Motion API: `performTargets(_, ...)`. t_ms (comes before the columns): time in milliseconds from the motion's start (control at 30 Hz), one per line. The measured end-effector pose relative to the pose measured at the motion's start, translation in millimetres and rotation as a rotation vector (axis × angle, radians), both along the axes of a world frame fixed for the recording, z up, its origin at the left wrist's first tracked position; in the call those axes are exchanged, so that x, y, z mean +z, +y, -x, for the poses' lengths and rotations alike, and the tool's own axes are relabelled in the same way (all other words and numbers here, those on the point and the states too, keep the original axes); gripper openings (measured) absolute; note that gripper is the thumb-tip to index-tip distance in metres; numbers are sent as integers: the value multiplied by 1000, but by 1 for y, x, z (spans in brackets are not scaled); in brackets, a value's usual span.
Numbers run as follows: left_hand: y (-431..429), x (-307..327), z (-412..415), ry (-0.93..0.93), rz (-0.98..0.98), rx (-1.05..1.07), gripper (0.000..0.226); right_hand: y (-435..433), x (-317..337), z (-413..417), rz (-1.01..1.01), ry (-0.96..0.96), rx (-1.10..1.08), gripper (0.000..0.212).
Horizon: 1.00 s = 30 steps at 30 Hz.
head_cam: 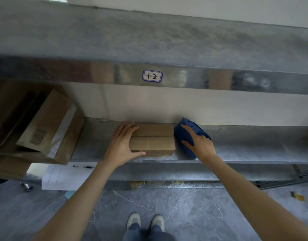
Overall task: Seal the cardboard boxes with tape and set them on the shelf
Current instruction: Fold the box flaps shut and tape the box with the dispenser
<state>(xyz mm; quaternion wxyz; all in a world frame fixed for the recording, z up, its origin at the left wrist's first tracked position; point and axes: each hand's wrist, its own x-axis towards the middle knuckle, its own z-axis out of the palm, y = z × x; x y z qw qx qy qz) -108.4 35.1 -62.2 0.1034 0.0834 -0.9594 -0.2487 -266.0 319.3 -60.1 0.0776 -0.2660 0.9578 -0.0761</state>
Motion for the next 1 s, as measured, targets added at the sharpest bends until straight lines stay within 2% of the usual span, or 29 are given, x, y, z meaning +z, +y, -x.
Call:
performTargets(167,-6,-3,-1,64,-136,-37,90,3,0,3,40,-75,5,69)
performTargets(267,-7,-2,-1,50,-187,-33,89,10,5,6,-8,-112,18,77)
performTargets(333,-9,-1,-2,25,-201,-26,90,10,11,2,-31,-111,0,75)
performTargets(433,-11,1,-1,7,-206,-23,91,3,24,-7,82,36,-100,63)
performTargets(500,-11,1,-1,5,-218,-19,92,-7,32,-13,230,177,-72,56)
performTargets(533,-10,1,-1,5,-228,-14,93,-15,36,-16,315,184,-29,53)
performTargets(633,-7,0,-1,23,-259,-6,96,-50,38,-26,534,-23,87,46)
performTargets(733,-7,-1,-1,52,-269,-3,96,-82,24,-34,571,-250,108,47)
performTargets(833,-7,-5,-2,87,-283,2,98,-93,5,-36,571,-264,59,48)
performTargets(1000,-3,-7,1,81,-365,95,114,-93,2,-37,760,-343,-40,46)
